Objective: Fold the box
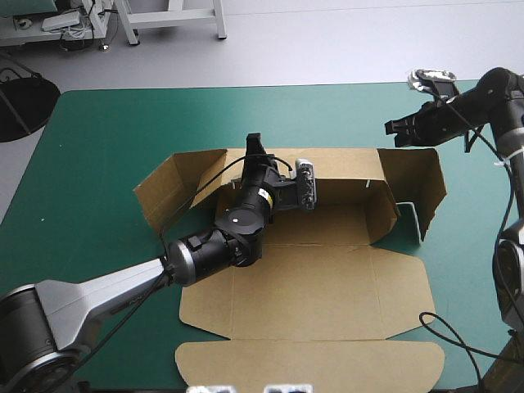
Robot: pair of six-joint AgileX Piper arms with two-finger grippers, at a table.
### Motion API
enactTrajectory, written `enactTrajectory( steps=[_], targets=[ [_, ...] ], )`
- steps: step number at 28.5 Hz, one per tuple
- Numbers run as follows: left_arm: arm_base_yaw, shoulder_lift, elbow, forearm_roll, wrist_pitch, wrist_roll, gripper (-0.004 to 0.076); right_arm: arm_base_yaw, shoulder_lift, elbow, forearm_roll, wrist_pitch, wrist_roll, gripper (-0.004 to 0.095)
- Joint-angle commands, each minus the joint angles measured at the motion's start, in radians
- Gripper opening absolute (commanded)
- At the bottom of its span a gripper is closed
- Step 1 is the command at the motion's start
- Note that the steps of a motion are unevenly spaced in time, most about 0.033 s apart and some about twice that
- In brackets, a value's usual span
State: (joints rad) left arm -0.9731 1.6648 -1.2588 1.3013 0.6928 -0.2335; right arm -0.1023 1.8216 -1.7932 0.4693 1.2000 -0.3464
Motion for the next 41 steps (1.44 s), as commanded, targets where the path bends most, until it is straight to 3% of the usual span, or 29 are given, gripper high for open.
enactTrajectory(
  steps=[1,8,18,23,28,37,41],
  targets=[
    [-0.002,-0.035,-0.01,-0.008,0.036,-0.021,-0.0009,0.01,-0.043,-0.031,-0.004,0.01,0.004,-0.0017],
    [-0.002,-0.035,-0.012,-0.005,0.058,-0.047,-0.0009,0.01,-0.086,0.031,-0.092,0.049,0.011,-0.0017],
    [-0.002,-0.035,-0.014,0.071,0.071,-0.189,-0.0009,0.01,-0.178,0.15,-0.086,0.049,-0.032,-0.0017],
    [-0.002,-0.035,-0.014,0.067,0.069,-0.187,-0.0009,0.01,-0.226,0.242,0.015,0.021,-0.101,-0.0017],
    [-0.002,-0.025,-0.014,0.067,0.082,-0.177,-0.0009,-0.016,-0.296,0.437,0.116,-0.121,-0.174,-0.0017],
    [-0.002,0.029,-0.014,0.068,0.113,-0.132,-0.0009,-0.146,-0.426,0.743,0.426,-0.267,-0.516,-0.0017],
    [-0.002,0.039,-0.014,0.069,0.095,-0.132,-0.0009,-0.154,-0.436,0.826,0.553,-0.311,-0.745,-0.0017]
  ],
)
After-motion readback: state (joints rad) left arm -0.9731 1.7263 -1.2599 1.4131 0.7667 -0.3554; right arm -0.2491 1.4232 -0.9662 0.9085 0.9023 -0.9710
